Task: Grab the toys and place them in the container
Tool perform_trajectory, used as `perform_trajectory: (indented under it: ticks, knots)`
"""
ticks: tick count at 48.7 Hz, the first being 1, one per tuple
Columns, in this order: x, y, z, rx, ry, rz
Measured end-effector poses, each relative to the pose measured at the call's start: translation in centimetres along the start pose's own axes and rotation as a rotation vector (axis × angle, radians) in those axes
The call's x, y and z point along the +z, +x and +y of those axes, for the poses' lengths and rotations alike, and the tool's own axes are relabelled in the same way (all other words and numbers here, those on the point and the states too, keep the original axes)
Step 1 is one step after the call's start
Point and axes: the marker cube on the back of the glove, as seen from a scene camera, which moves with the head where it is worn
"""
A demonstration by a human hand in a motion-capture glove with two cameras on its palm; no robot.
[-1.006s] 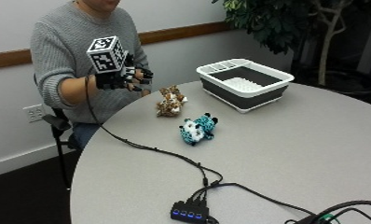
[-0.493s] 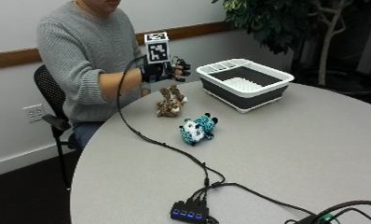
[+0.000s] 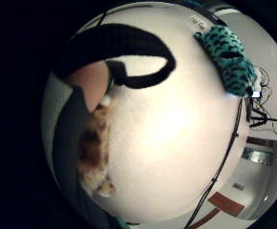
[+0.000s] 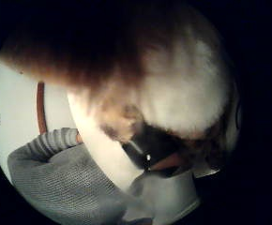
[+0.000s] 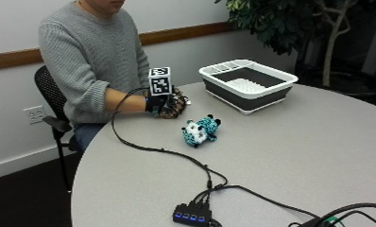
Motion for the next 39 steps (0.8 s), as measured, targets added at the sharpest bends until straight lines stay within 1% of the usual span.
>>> perform_trajectory:
  ticks: [5, 9, 12, 15, 18, 20, 23, 29, 33, 39]
  knots:
    - [-0.4, -0.4, -0.7, -0.021, 0.128, -0.020]
    - [-3.0, 0.1, -1.7, 0.016, 0.196, -0.060]
    - [-7.1, 1.5, -2.7, 0.081, 0.282, -0.096]
    - [-12.4, 3.7, -3.5, 0.136, 0.379, -0.135]
    - [-18.0, 5.9, -4.0, 0.152, 0.458, -0.169]
    - [-20.7, 7.1, -4.3, 0.149, 0.482, -0.175]
    - [-22.6, 8.2, -4.9, 0.146, 0.483, -0.160]
    - [-23.2, 7.9, -8.2, 0.144, 0.427, -0.211]
    - [-22.6, 4.2, -13.0, 0.112, 0.368, -0.261]
    - [-20.9, -3.9, -21.9, 0.036, 0.297, -0.182]
